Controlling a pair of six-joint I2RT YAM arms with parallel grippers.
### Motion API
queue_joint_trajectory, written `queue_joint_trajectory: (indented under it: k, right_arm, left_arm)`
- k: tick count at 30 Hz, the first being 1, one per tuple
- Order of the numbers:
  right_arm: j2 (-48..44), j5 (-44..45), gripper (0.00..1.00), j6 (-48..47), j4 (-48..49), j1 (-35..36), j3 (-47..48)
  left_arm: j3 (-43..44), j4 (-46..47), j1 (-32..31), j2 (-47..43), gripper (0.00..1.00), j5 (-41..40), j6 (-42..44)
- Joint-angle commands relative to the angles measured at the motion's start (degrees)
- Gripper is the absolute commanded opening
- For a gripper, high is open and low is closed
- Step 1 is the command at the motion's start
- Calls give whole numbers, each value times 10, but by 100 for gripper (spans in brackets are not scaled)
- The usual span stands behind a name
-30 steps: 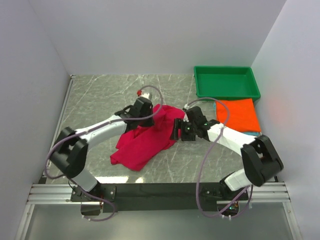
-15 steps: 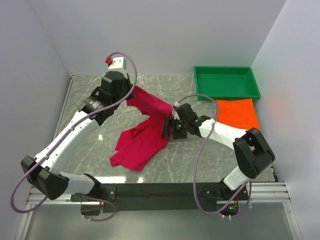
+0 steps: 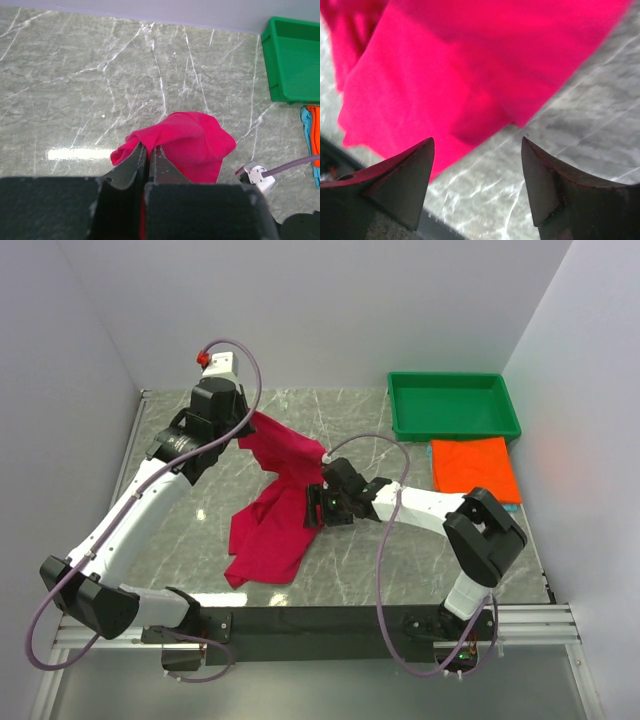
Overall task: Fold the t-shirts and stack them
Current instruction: Flatten the tshirt out
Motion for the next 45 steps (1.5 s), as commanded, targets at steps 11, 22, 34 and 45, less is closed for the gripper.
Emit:
queue_joint_trajectory:
  k: [11, 22, 34, 45]
  right_arm:
    - [46, 63, 64, 63, 131, -13, -4]
    - [-14, 249, 0, -92, -6, -36, 103]
    - [-123, 409, 0, -392, -193, -34, 383]
    - [-199, 106, 21, -196, -289, -12, 109]
  left_arm:
    - [18, 3, 14, -44, 1, 10, 1]
    - [65, 11, 90, -42, 1, 54, 6]
    - [212, 10, 146, -62, 1, 65, -12]
    - [-196, -13, 147, -355, 1, 72, -127]
